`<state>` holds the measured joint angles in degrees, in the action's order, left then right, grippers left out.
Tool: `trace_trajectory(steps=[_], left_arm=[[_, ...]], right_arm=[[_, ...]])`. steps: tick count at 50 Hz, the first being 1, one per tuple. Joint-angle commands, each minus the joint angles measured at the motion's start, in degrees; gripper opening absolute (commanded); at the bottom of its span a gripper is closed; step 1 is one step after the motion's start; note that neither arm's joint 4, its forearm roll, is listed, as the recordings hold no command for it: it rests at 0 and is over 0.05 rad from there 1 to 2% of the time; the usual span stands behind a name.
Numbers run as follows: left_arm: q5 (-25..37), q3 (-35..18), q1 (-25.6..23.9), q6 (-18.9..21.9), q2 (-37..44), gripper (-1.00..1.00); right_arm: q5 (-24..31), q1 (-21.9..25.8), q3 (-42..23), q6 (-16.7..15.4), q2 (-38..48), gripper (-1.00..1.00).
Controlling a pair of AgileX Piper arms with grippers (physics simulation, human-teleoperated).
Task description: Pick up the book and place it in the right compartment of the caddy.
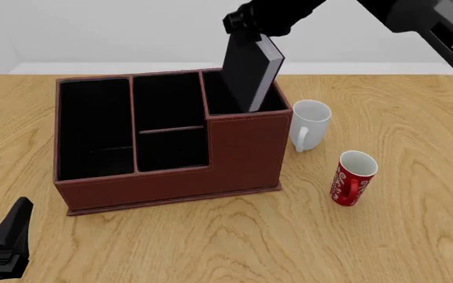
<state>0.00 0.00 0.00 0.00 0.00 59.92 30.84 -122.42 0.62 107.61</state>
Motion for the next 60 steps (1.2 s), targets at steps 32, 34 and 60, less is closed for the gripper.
trace_trajectory(steps=[32,34,60], left_arm=[[0.0,0.0,0.0,0.0,0.0,1.00],[0.0,0.0,0.0,0.0,0.0,1.00],[0.0,0.0,0.0,0.0,0.0,1.00]], right_arm=[[-8.8,-1.5,12.2,3.0,-0.7,-1.00],[-8.8,-1.7,12.1,2.7,-0.3,-1.00],[-10.4,-2.0,12.1,2.9,3.4,-1.00]])
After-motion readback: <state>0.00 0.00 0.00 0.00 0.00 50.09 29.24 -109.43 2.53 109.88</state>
